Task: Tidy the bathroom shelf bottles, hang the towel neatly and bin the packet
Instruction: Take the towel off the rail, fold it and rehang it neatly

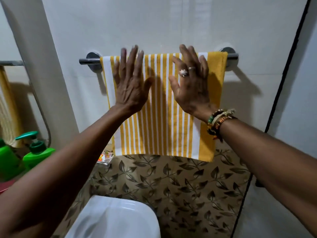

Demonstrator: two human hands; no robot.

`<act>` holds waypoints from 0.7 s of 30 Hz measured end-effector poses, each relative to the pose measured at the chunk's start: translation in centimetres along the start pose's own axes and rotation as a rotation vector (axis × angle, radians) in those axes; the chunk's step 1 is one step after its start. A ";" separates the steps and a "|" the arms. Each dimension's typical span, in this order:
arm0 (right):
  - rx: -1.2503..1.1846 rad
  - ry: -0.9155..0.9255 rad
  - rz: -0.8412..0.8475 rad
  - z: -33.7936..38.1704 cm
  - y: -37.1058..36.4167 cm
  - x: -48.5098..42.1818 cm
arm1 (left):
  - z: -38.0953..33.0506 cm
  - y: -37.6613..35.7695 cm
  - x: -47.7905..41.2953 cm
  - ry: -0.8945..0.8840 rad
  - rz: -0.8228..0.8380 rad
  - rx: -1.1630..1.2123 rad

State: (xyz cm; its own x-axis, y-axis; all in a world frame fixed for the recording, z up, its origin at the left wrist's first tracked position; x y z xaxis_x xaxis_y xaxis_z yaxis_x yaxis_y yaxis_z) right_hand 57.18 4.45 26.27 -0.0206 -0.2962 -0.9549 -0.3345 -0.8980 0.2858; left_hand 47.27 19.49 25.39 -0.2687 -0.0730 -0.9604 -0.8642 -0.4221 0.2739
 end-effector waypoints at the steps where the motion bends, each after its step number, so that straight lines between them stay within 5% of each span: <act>1: 0.056 0.041 0.083 0.5 -0.1 -0.7 | -0.8 -0.2 -1.2 -0.041 0.024 -0.032; 5: 0.156 0.127 0.488 -0.1 -2.3 -3.0 | -1.3 -1.3 -4.3 -0.099 0.183 -0.060; 8: 0.263 0.163 0.336 0.2 -2.4 -5.0 | 0.8 -1.5 -4.5 -0.184 0.208 -0.161; 21: 0.401 0.089 0.205 -8.6 0.0 -3.8 | 5.1 -1.7 -5.0 -0.074 0.211 -0.210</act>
State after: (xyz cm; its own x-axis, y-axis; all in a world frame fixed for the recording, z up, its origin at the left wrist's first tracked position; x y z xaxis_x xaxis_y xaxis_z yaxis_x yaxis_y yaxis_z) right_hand 65.36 2.74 30.62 -0.0494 -0.4972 -0.8662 -0.6707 -0.6262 0.3976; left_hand 47.88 25.18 29.97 -0.4697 -0.1163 -0.8751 -0.6811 -0.5829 0.4431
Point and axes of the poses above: each hand's wrist, its own x-axis away from the middle knuckle, its own y-axis out of the back of the hand, z = x × y, the point moved 3 cm from there along -x, towards the middle knuckle, and after that the axes turned 1 degree about -x, right-handed, at the moved point
